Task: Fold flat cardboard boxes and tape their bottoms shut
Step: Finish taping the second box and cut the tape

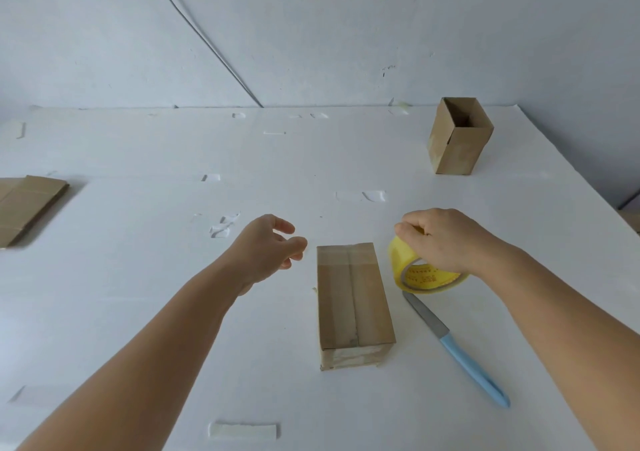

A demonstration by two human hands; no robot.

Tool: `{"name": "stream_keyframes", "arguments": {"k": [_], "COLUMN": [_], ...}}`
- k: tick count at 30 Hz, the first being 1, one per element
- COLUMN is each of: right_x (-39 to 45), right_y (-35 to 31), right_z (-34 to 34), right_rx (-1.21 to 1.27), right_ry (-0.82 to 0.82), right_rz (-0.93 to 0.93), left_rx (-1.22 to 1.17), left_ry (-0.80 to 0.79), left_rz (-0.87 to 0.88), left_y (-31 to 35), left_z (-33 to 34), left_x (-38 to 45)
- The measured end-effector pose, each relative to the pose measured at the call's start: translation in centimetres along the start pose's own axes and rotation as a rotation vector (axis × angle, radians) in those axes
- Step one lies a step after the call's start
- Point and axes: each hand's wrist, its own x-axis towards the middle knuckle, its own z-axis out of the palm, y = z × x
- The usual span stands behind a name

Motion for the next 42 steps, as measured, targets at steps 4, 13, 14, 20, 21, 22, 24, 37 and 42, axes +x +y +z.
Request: {"name": "stream_keyframes", "arguments": {"k": [4,13,14,20,21,22,24,37,42], "right_x": [0.4,0.9,0.9,0.7,0.6,0.5,0.3,-1.0,-1.1], "right_y": [0.4,0.6,0.6,0.8,0.7,0.7,0.5,0.0,-0.6], "right_z": [0.4,1.2,1.3,2.1,2.4,2.8,3.5,4.4,4.7], "right_rx": [0.006,0.011,0.009,0.035,0.053,0.074,0.122,0.200,0.181], "right_ry": [0.002,-0.024,-0.027,-0.050,-0.054,-0.059,-0.071,-0.053,-0.036], "right_rz": [-0.004,0.001,0.001,0.018,0.023,0.028,0.040,0.056,0.030], "left_rx": [-0.021,-0.052,-0.055,-0.082,-0.105,-0.135,-0.207,0.017,-0.247], "left_ry": [-0.003,-0.014,-0.016,-0.070,-0.089,-0.112,-0.171,-0.084,-0.225], "left_rz": [-0.008,-0.037,-0.040,-0.077,-0.091,-0.107,-0.142,-0.152,0.078], "left_y": [-0.6,-1.8,-1.9,-2.6,-2.7,-2.8,-3.1,-4.5,-2.6], "left_z": [0.3,0.5,0.6,1.2,1.4,1.7,2.2,3.6,5.3], "left_x": [0.3,0.6,0.6,0.9,0.9,0.9,0.9,0.4,-1.5]}}
